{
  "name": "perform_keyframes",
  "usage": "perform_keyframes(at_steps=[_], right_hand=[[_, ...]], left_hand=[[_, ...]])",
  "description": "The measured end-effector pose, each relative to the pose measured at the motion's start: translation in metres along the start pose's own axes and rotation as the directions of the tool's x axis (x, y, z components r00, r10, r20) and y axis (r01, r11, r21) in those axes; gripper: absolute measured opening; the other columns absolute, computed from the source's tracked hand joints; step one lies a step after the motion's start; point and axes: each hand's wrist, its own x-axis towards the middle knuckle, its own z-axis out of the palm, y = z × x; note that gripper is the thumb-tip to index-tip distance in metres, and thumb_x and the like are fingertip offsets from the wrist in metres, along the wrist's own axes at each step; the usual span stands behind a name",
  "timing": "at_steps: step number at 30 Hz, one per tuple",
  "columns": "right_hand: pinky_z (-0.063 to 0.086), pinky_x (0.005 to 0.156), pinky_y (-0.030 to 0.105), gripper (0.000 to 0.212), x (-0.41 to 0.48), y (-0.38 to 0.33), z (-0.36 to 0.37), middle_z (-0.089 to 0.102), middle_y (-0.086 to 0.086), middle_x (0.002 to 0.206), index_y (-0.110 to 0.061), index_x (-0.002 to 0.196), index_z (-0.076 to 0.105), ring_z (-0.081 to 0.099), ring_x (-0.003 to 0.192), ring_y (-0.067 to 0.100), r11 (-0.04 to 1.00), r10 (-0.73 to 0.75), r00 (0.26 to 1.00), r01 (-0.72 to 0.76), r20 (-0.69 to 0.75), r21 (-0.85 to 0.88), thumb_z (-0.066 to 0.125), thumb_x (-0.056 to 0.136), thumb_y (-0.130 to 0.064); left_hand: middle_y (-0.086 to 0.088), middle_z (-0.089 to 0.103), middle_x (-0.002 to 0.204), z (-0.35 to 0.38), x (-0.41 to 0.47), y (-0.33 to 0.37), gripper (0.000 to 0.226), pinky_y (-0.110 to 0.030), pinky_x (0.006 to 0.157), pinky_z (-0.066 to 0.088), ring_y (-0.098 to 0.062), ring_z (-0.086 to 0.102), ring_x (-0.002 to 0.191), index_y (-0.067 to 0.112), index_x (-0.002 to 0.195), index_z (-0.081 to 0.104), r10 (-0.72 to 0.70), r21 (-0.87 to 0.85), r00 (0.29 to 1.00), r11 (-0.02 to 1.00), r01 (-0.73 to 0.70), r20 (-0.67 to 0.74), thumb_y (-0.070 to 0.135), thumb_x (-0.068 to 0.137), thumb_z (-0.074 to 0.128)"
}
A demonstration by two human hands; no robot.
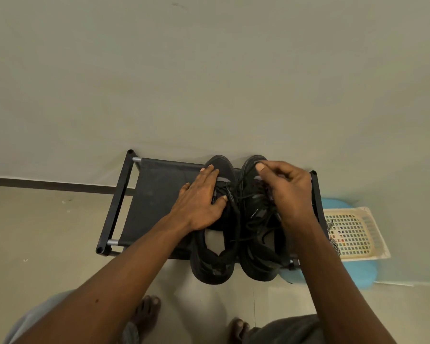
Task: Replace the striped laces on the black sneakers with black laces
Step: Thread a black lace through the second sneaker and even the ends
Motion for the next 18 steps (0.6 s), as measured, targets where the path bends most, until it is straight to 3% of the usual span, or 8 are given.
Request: perform_keyframes(at_steps=[1, 3, 6, 8, 11, 14, 16, 18], right_hand=[[0.058, 0.058, 0.031, 0.010, -0.001, -0.006, -0.004, 0.074, 0.011, 0.083, -0.010, 0.096, 0.078, 0.067, 0.060, 0.019, 0.985, 0.025, 1.000, -0.026, 0.010, 0.171, 0.074, 0.093, -0.018], [0.032, 0.036, 0.018, 0.013, -0.005, -0.015, -0.013, 0.071, 0.012, 0.088, -0.008, 0.094, 0.069, 0.037, 0.036, 0.007, 0.900, 0.054, 0.996, -0.077, 0.065, 0.429, 0.061, 0.100, -0.015], [0.021, 0.032, 0.017, 0.017, -0.011, -0.017, -0.022, 0.065, 0.003, 0.076, -0.013, 0.097, 0.065, 0.028, 0.035, 0.004, 0.839, 0.128, 0.986, -0.163, 0.103, 0.519, 0.051, 0.105, -0.016], [0.030, 0.037, 0.019, 0.017, -0.014, -0.008, -0.020, 0.058, -0.001, 0.066, -0.015, 0.101, 0.072, 0.039, 0.041, 0.007, 0.939, 0.194, 0.979, -0.205, 0.064, 0.277, 0.056, 0.103, -0.020], [0.053, 0.073, 0.027, 0.013, -0.016, 0.004, -0.011, 0.075, -0.011, 0.085, -0.027, 0.097, 0.078, 0.070, 0.081, 0.010, 0.957, 0.103, 0.992, -0.079, 0.075, -0.278, 0.068, 0.094, -0.033], [0.055, 0.087, 0.034, 0.027, -0.023, 0.007, 0.002, 0.074, -0.011, 0.110, -0.033, 0.119, 0.072, 0.068, 0.103, 0.018, 0.705, 0.079, 0.964, 0.126, 0.254, -0.698, 0.065, 0.094, -0.040], [0.057, 0.087, 0.038, 0.030, -0.023, 0.008, 0.012, 0.073, -0.004, 0.113, -0.032, 0.125, 0.068, 0.068, 0.103, 0.024, 0.535, 0.078, 0.955, 0.203, 0.287, -0.820, 0.060, 0.097, -0.037], [0.055, 0.078, 0.037, 0.022, -0.020, 0.011, 0.020, 0.074, 0.001, 0.105, -0.029, 0.118, 0.069, 0.069, 0.096, 0.027, 0.443, 0.065, 0.958, 0.223, 0.280, -0.868, 0.057, 0.099, -0.034]], left_hand=[[0.007, -0.002, 0.175, -0.001, -0.001, 0.001, 0.081, -0.057, 0.128, 0.013, -0.011, -0.002, 0.160, 0.023, 0.167, 0.008, -0.005, -0.014, 1.000, 1.000, 0.005, 0.002, 0.044, 0.102, 0.052], [0.007, -0.002, 0.175, -0.003, -0.007, 0.003, 0.084, -0.057, 0.128, 0.015, -0.012, -0.002, 0.160, 0.025, 0.167, 0.006, -0.035, -0.066, 0.999, 0.997, 0.035, 0.006, 0.046, 0.101, 0.055], [0.005, -0.004, 0.175, -0.005, -0.021, 0.008, 0.094, -0.049, 0.129, 0.018, -0.015, 0.004, 0.161, 0.025, 0.167, 0.003, -0.083, -0.120, 0.996, 0.989, 0.087, 0.036, 0.056, 0.098, 0.060], [0.002, -0.004, 0.175, -0.008, -0.030, 0.010, 0.101, -0.042, 0.129, 0.018, -0.018, 0.009, 0.160, 0.023, 0.167, -0.001, -0.101, -0.090, 0.992, 0.990, 0.107, 0.070, 0.054, 0.096, 0.064], [-0.002, 0.002, 0.175, -0.011, -0.039, 0.013, 0.107, -0.042, 0.128, 0.021, -0.024, 0.017, 0.159, 0.021, 0.166, -0.004, -0.141, -0.073, 0.984, 0.986, 0.150, 0.106, 0.050, 0.094, 0.069], [-0.001, 0.023, 0.171, -0.011, -0.044, 0.014, 0.104, -0.047, 0.125, 0.031, -0.025, 0.033, 0.154, 0.029, 0.166, 0.000, -0.154, -0.177, 0.983, 0.970, 0.169, 0.097, 0.047, 0.091, 0.071], [0.000, 0.027, 0.170, -0.010, -0.045, 0.016, 0.100, -0.046, 0.125, 0.032, -0.024, 0.036, 0.152, 0.029, 0.166, 0.002, -0.139, -0.173, 0.987, 0.973, 0.151, 0.077, 0.043, 0.094, 0.070], [0.000, 0.025, 0.171, -0.008, -0.045, 0.017, 0.098, -0.044, 0.125, 0.031, -0.024, 0.035, 0.152, 0.026, 0.167, 0.000, -0.132, -0.128, 0.989, 0.982, 0.141, 0.072, 0.038, 0.097, 0.068]])
